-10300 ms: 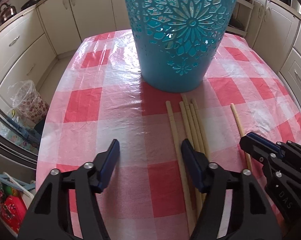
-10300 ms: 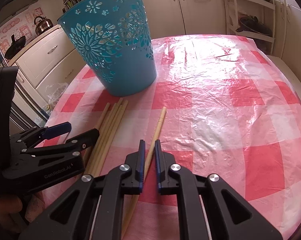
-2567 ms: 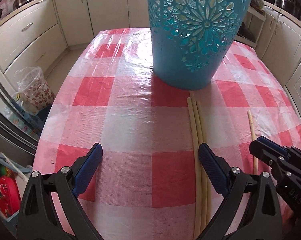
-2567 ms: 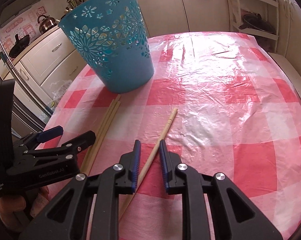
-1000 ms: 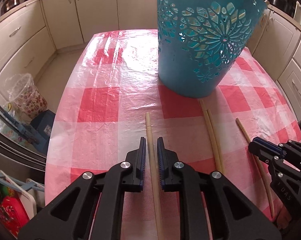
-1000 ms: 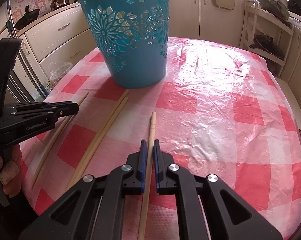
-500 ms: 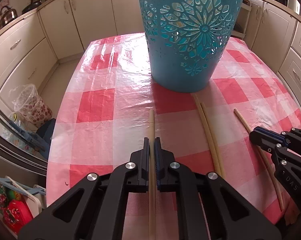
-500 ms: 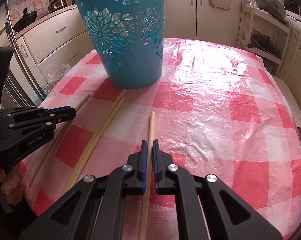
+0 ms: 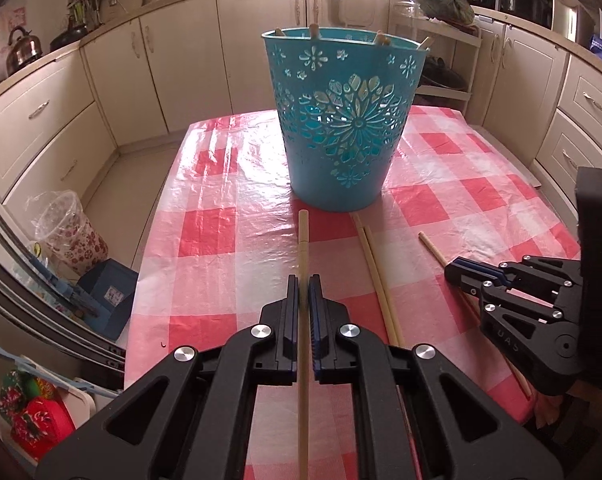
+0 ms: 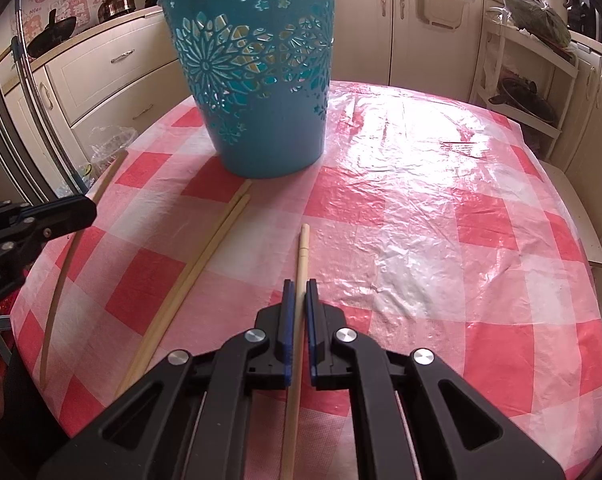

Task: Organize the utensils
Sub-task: 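Lift the left tool's stick over the basket and release it inside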

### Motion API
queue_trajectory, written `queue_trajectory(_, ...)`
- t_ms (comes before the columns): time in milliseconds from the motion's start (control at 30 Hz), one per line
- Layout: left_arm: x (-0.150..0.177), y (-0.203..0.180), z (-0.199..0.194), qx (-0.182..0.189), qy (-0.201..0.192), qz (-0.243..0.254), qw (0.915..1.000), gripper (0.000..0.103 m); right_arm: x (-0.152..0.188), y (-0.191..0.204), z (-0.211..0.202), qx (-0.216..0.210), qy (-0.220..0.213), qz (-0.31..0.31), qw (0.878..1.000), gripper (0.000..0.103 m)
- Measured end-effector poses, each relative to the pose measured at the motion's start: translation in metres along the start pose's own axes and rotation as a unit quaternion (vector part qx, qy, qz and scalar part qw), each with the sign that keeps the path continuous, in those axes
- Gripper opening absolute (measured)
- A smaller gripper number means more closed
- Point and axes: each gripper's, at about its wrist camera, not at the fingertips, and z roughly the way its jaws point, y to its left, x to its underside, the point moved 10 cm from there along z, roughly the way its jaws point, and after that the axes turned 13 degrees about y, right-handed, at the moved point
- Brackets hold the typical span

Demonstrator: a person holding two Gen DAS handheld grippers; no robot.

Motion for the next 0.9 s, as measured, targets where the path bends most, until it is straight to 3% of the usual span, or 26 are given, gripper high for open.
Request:
queue_trajectory(200,-0.003,0.005,-0.031,0.034,-0.031,-0.012,0.9989,0.005,0.000,0.001,-0.001,0.005,-0.001,-0.002,1.000,0.006)
queue_trajectory(400,-0.020,0.018,-0.074,0.083,-0.088,-0.037,0.9919,0.005,0.000,0.001,-0.001,0.006,-0.001,-0.002,1.000,0.006)
queue_trajectory(700,-0.072,0.030,-0.141,0.113,-0.163,-0.048,0.9789,0.005,0.001,0.002,-0.001,0.005,-0.001,-0.002,1.000,0.006)
queue_trajectory(900,-0.092,0.025,-0.159,0.118,-0.181,-0.041,0.9755,0.005,-0.001,0.000,0.000,-0.003,0.000,0.000,1.000,0.006)
